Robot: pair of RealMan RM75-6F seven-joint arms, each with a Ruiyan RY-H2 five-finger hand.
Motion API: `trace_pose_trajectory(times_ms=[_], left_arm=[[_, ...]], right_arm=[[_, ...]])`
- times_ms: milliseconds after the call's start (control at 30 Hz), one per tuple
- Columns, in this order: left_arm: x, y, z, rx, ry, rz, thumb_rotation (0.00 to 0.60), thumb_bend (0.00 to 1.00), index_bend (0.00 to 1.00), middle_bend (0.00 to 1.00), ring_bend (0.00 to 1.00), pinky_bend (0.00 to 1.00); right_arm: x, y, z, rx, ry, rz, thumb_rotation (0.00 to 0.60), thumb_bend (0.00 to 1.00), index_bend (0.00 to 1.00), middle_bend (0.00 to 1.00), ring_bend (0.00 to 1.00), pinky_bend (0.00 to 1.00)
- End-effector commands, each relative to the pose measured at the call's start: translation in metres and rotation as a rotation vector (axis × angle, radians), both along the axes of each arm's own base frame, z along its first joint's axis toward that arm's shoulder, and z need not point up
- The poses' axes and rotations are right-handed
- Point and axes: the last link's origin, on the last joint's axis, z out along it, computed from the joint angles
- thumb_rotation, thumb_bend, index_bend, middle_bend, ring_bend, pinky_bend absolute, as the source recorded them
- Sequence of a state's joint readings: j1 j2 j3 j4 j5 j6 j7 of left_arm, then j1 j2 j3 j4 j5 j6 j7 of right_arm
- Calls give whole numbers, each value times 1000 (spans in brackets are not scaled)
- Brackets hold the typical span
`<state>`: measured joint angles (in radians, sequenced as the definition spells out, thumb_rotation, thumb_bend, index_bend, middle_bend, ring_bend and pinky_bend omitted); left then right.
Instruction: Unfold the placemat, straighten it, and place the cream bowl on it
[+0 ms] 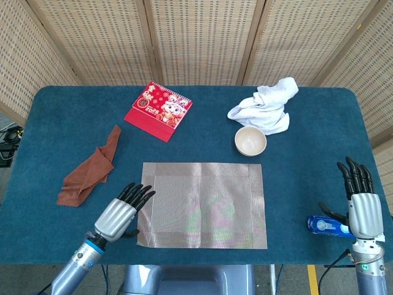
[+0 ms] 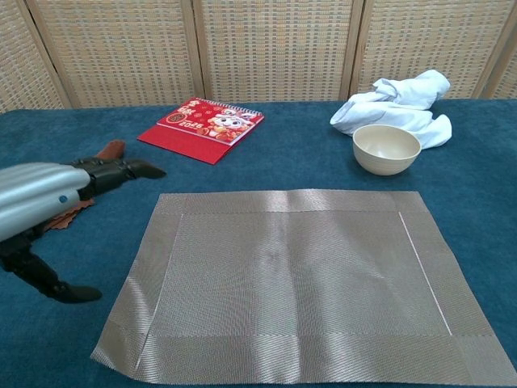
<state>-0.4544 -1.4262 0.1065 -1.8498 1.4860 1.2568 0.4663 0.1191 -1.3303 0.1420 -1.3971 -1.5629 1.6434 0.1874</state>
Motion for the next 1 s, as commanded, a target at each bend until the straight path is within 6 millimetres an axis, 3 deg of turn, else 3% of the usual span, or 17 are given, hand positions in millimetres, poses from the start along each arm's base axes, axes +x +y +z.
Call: trace_pose_trajectory(times_ms=[33,333,667,833,1000], left_arm=[[-15,-2,24,125,6,12,600,93,0,0,0,0],[-42,-5,54,311,63,63,600,95,0,0,0,0],[-50,5,80,356,6,129,600,95,0,0,0,0],[-53,10,85,357,-21,149,600,96,0,0,0,0],[-56,13,85,341,-19,165,600,96,0,0,0,0]], right_arm=[[1,-1,-3,11,8,0,600,244,104,0,0,0],[10,-14,-14,35,39,18,600,244,127,0,0,0],[56,-78,-28,68,147,60,600,244,259,71,0,0],[76,-117,-52,123,197,43,600,258,292,100,0,0],[83,-142,-77,179,241,12,600,320,313,109,0,0]])
